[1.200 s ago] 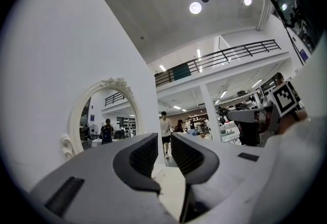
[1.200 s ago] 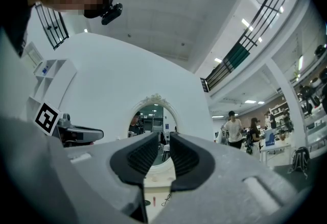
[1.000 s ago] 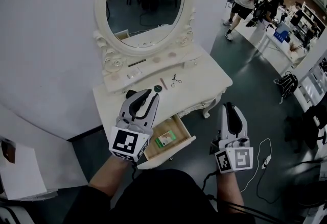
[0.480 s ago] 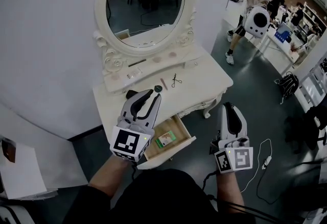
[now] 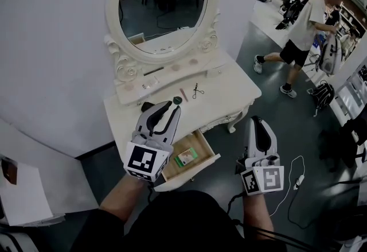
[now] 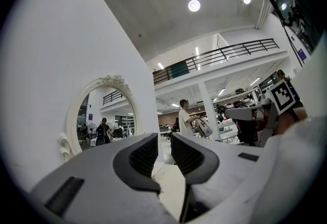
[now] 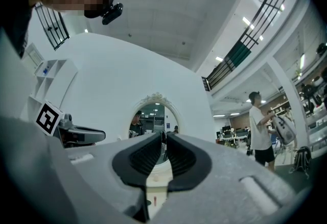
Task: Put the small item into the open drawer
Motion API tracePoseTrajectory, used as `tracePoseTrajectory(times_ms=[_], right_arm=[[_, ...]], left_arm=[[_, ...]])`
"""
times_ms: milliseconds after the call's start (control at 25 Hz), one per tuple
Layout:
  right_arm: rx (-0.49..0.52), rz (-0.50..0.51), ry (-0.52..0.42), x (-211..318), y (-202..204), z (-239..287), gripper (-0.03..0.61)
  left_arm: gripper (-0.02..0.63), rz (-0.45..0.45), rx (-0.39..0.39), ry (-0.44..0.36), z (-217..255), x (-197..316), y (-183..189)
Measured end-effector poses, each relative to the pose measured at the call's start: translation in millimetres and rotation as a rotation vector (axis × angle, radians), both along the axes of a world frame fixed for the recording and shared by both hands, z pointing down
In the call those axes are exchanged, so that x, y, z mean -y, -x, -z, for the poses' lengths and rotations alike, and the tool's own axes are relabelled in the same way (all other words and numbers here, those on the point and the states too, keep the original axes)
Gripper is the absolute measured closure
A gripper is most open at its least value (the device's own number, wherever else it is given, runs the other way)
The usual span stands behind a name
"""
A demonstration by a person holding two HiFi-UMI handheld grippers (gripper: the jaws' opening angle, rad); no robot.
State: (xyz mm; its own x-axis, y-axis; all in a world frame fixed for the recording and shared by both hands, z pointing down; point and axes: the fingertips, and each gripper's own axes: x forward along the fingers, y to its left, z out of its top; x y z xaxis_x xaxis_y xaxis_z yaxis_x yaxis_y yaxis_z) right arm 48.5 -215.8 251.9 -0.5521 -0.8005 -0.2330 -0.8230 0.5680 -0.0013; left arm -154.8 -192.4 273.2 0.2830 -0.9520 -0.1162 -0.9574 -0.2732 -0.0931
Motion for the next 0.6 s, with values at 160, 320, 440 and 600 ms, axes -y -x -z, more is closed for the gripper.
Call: tracePoseTrajectory(times_ms=[160, 320, 440, 600], right_arm=[[0.000, -0.008, 0.004, -0.3, 3.7, 0.0, 0.546], [0.000, -0.014, 0.010, 0.0, 6.9, -0.6, 0.546], [0.000, -0.017, 0.016, 0.5, 9.1, -3.4, 0.546], [-0.002, -0.020, 0.019, 2.6, 14.7, -6.9, 0.546]], left_arm=[[0.534, -0.005, 0.001, 0.010, -2.7, 1.2, 4.7], [0.534, -0.013, 0.002, 0.018, -4.7, 2.6, 8.1], [0.534, -0.019, -0.001, 0.031, -10.2, 4.3, 9.9], [0.534, -0.023, -0.004, 0.043, -17.9, 8.0, 15.3]])
